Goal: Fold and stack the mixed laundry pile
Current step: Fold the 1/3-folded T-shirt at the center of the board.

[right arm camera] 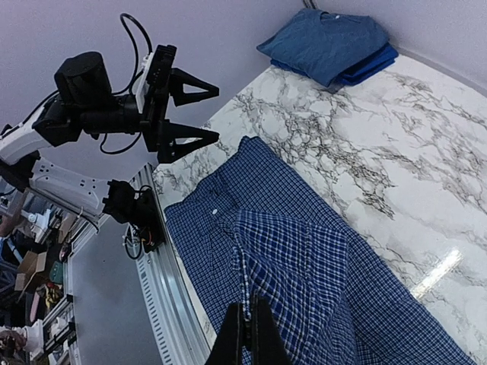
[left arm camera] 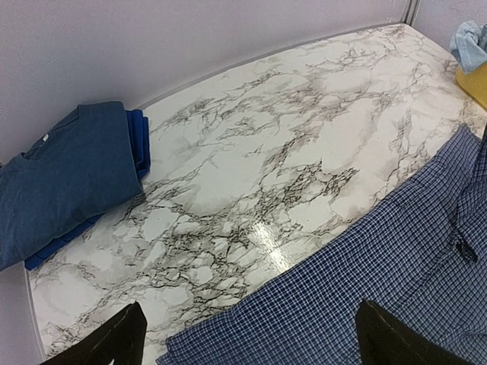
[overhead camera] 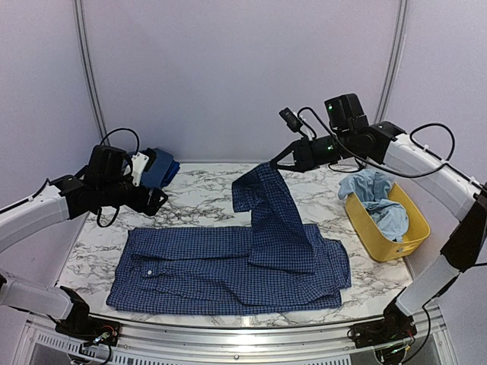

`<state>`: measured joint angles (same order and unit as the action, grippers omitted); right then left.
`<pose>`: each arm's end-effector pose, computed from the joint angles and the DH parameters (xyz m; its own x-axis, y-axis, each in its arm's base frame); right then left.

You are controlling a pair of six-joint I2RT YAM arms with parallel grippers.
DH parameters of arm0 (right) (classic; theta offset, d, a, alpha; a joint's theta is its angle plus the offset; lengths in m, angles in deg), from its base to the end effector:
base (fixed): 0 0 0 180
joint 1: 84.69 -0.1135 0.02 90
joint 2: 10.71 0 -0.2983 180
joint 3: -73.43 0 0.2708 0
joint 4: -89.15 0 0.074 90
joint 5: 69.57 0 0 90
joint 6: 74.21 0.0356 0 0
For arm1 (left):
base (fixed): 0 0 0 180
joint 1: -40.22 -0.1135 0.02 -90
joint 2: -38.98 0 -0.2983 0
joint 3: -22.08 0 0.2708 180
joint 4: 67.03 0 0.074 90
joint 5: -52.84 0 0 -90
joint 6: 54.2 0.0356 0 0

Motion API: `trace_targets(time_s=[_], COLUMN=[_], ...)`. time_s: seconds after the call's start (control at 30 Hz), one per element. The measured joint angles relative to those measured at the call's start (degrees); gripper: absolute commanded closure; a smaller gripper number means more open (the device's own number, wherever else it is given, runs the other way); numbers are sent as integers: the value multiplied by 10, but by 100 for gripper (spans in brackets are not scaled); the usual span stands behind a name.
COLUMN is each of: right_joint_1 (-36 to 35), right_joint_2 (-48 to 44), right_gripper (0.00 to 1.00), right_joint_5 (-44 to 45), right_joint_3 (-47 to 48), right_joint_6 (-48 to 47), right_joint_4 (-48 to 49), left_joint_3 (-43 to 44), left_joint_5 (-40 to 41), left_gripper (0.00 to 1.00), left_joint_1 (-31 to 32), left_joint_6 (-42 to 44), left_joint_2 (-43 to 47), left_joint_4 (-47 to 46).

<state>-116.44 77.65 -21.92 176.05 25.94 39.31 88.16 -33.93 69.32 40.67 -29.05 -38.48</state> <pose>0.2897 0.2075 0.4200 -0.6377 -0.2414 -0.7315 -0.7542 0.3888 0.5292 0.2399 -0.1312 0.3253 -0.4043 0.3220 -0.8561 0.4792 0.8718 0.1016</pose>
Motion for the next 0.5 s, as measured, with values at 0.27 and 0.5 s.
trace_targets(time_s=[0.27, 0.5], right_joint_1=[-4, -7], right_joint_2=[-49, -64], right_gripper=[100, 100], right_joint_5=[-17, -64], right_joint_3=[3, -30], right_joint_6=[-42, -82], right_joint_4=[-15, -20], left_joint_3=[1, 42], left_joint_5=[-70, -115], left_gripper=[1, 1], left_joint_1=[0, 108], left_joint_6=[-56, -58], left_joint_2=[35, 45], left_joint_4=[8, -1])
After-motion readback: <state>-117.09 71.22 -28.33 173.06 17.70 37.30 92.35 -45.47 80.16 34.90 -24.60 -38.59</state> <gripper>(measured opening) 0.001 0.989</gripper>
